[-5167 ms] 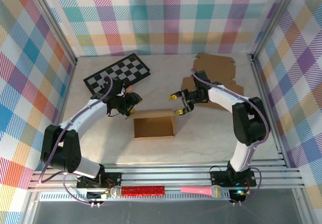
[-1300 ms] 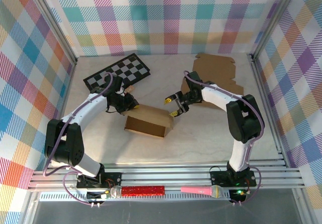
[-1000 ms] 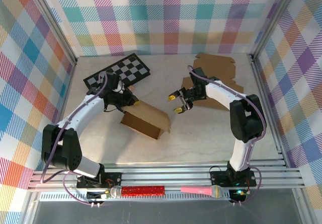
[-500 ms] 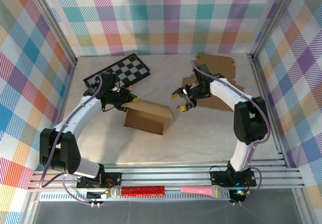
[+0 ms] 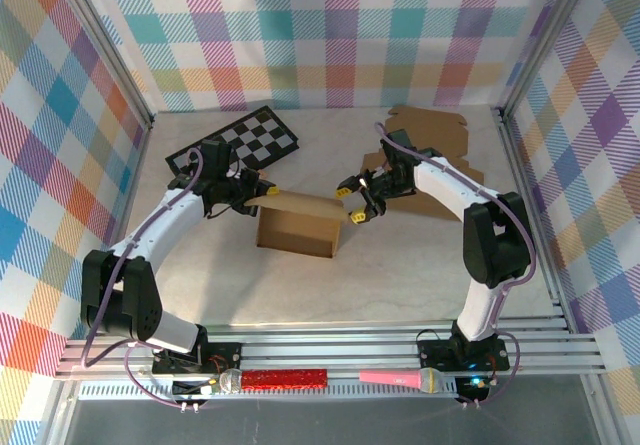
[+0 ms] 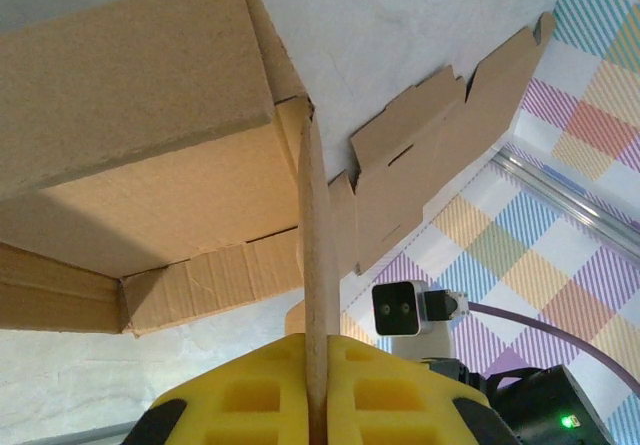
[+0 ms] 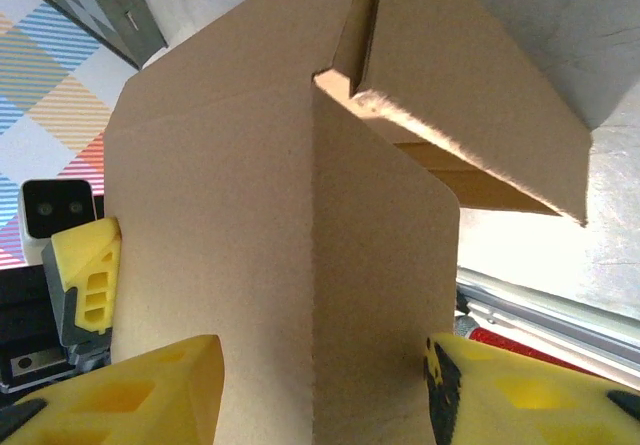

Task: Fold the paper box

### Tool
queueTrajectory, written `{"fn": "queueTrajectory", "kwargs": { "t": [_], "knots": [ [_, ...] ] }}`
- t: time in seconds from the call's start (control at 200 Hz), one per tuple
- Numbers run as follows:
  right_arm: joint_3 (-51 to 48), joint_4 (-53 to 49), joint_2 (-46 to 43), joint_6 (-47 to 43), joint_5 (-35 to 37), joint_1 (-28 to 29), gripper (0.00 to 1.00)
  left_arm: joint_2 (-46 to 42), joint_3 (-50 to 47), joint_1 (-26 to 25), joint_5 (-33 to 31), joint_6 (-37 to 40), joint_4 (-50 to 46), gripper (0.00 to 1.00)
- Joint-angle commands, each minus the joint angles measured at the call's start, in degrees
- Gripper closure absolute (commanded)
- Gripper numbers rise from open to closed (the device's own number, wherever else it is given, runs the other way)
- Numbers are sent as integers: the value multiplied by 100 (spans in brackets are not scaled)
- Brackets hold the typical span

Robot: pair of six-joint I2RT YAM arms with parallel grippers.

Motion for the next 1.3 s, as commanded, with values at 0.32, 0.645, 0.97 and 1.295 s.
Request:
{"fn": "queueTrajectory", "kwargs": {
  "t": [0.32,0.645,0.97,1.295],
  "knots": [
    [218,468,134,618,-133,277,61,173,-4,80,245,5,239,100],
    [606,-335,516,-679,857,357,69,717,-599,74,481,1006,1220,91],
    [459,-902,593,-1236,1414,456,70,833,-347,78,-319,2990,-1080,75],
    [478,-1475,530,-1648,1848,580,71,816,-72,5,-807,3780,-1959,65]
  ]
}}
